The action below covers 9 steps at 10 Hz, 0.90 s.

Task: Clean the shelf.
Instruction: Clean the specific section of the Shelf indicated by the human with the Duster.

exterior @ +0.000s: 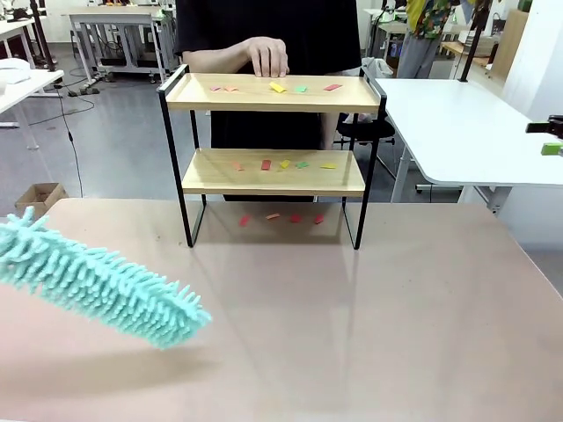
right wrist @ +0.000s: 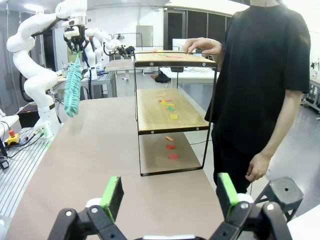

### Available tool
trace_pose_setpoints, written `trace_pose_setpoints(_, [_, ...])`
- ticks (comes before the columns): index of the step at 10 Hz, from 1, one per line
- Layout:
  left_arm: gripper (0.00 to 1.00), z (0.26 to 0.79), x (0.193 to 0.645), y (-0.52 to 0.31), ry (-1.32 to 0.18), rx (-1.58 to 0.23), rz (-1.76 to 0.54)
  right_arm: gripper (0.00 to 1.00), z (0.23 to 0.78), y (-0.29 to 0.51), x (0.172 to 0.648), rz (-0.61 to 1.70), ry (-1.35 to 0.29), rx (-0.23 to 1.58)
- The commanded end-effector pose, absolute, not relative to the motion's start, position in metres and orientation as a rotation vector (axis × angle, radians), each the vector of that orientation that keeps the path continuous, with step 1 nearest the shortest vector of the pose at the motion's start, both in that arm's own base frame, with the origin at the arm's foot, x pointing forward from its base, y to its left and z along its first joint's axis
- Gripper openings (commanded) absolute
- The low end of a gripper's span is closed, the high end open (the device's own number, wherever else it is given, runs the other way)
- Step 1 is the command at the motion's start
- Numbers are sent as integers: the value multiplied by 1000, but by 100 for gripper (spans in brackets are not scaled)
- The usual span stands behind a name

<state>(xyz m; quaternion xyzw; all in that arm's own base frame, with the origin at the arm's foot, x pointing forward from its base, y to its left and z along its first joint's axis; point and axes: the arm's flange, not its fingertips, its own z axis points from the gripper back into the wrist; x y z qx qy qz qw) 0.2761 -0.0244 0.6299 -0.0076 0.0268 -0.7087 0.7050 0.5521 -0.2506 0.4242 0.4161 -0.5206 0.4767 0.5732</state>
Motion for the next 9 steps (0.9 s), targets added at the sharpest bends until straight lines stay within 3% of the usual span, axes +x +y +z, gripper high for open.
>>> trace_pose_setpoints(1, [13, 653, 268, -47, -105, -174, -1561, 100, 428, -249, 553, 1124, -1225, 973])
trace_pose_setpoints(4, [13, 705, 257, -110, -256, -429, -1349, 100, 428, -249, 553, 1124, -1225, 973])
trace_pose_setpoints(7, [13, 750, 234, -181, -385, -467, -985, 100, 428, -249, 553, 1124, -1225, 973])
trace_pose_setpoints(9, [13, 773, 219, -222, -553, -424, -708, 100, 428, -249, 553, 1124, -1225, 973])
